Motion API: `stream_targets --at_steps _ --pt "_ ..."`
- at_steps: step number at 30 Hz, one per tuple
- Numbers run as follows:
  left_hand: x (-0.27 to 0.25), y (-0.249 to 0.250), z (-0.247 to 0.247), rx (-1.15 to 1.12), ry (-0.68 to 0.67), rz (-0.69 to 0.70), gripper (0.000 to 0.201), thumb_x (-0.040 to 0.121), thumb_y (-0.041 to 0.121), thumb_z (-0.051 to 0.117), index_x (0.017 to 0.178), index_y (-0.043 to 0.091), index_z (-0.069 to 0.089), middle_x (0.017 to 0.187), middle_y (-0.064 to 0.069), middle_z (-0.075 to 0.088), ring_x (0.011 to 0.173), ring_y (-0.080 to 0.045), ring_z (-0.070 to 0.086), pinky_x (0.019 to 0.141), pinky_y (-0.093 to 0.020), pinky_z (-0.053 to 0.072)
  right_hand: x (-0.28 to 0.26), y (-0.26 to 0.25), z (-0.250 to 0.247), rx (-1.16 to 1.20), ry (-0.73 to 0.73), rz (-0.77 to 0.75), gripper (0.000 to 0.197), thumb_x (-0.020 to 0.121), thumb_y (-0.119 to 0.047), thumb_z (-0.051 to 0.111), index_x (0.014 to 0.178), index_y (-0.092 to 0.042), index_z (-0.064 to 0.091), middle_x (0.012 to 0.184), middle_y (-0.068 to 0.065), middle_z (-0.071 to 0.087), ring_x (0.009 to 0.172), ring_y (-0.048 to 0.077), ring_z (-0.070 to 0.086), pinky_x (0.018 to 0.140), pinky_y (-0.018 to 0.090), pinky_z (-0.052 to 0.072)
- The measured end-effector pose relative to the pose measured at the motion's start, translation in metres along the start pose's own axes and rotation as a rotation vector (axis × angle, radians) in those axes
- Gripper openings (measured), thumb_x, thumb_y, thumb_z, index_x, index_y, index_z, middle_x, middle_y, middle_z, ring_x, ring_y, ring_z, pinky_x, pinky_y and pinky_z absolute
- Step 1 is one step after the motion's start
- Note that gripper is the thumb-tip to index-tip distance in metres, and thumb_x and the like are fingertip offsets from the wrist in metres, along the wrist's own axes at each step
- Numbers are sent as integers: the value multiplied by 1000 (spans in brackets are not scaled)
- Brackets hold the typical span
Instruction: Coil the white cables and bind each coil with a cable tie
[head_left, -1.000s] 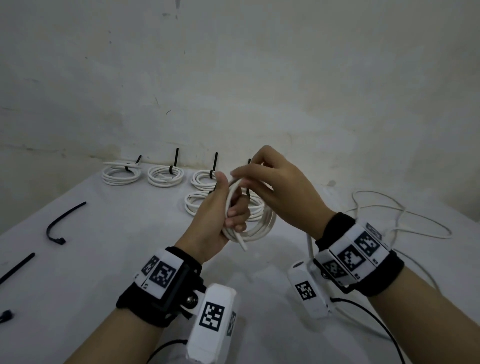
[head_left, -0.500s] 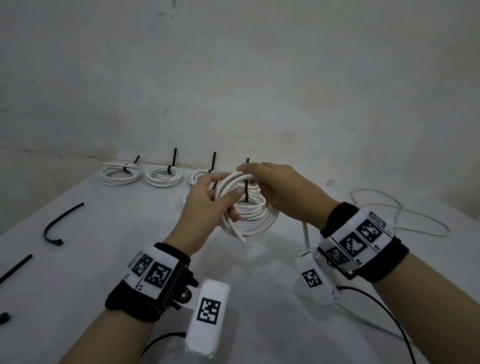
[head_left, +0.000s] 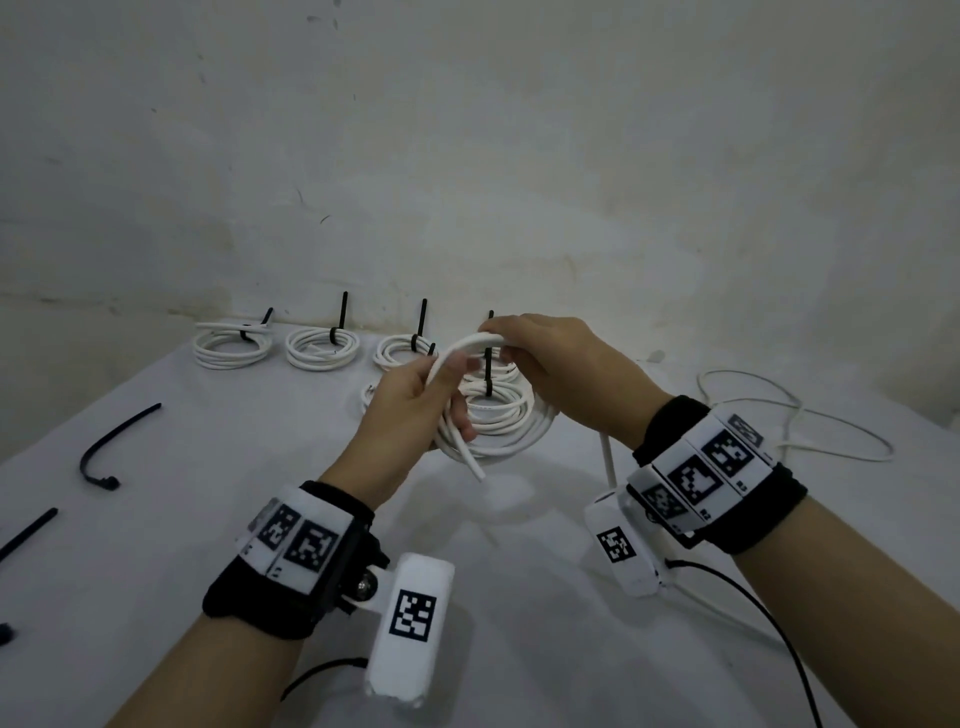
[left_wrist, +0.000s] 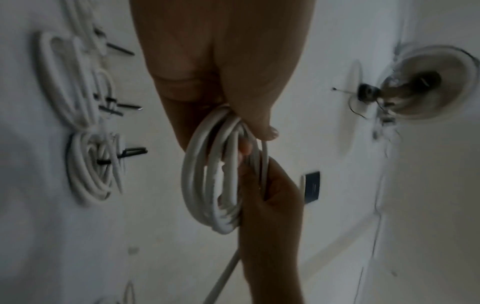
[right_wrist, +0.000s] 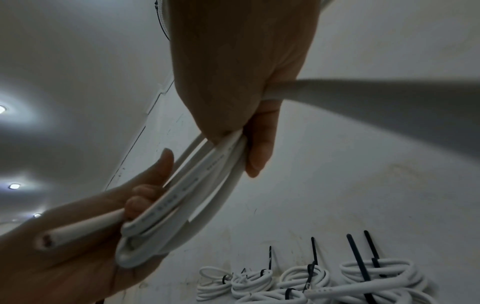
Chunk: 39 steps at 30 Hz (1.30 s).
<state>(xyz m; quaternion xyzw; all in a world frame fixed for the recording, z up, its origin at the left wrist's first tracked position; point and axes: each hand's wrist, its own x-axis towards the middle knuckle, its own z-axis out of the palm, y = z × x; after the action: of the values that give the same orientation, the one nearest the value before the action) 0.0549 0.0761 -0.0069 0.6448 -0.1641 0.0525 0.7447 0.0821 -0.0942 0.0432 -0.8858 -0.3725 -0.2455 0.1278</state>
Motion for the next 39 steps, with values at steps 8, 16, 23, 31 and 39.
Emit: stream_targets --at_steps 8,16,23,31,39 --pt "2 6 8 -515 -86 -204 40 98 40 35 66 18 32 46 8 28 35 -5 30 48 -18 42 -9 -3 -1 144 60 59 28 97 -14 48 124 -12 56 91 5 65 70 14 58 67 24 47" --pt "14 3 -7 -672 109 -156 40 102 37 33 66 19 32 44 9 28 33 -4 27 45 -16 42 -62 9 -23 795 -241 549 19 98 -11 48 115 -21 48 75 9 60 68 21 64 70 37 58" --pt "14 0 -5 -708 164 -168 41 101 39 35 65 20 33 43 9 27 32 -5 26 44 -14 41 -81 -3 -29 1141 -303 597 35 92 7 43 119 -15 45 76 3 48 49 16 46 51 32 51" --pt "20 -2 -23 -871 223 -130 42 101 40 34 64 22 32 41 9 29 33 -5 31 46 -14 40 -102 7 -41 328 -160 417 31 99 -14 44 119 -37 39 84 4 54 53 8 50 54 33 54" --pt "21 0 -27 -854 247 -52 42 100 44 34 64 21 34 43 9 32 36 -4 33 57 -15 37 -118 26 -41 96 -35 318 36 97 -3 46 112 -34 52 80 -13 56 72 6 55 65 13 41"
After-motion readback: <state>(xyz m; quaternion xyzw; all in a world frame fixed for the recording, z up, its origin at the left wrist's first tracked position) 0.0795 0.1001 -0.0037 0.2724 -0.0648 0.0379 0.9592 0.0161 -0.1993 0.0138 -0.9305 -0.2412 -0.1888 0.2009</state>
